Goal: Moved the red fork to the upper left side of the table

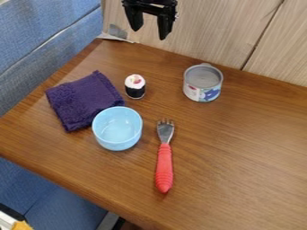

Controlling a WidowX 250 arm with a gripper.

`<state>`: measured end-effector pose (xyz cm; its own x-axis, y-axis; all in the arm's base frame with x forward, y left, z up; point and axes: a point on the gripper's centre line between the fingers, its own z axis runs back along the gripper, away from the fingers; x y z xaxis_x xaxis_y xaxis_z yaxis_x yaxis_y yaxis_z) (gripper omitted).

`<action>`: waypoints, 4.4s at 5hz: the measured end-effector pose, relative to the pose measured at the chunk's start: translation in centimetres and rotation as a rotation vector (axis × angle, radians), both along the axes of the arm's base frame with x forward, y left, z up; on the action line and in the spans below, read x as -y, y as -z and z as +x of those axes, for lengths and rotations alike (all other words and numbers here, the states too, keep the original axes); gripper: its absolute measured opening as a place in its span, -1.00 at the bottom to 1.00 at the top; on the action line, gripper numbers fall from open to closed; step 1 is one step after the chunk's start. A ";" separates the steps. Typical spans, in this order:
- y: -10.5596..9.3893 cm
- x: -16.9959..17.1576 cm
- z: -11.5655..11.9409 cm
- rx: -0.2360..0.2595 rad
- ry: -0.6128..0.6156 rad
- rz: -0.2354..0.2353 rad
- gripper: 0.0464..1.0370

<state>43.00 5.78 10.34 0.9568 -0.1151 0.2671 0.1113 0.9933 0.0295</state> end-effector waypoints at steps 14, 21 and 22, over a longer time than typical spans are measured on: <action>9.5 12.8 -16.4 -0.252 -0.145 -0.013 0.86; 4.3 11.5 -14.9 -0.199 -0.250 -0.061 -0.46; 2.0 10.9 -12.4 -0.144 -0.348 -0.135 -0.46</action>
<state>30.60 -5.14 8.33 0.9612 0.2492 0.1181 -0.2387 0.9664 -0.0957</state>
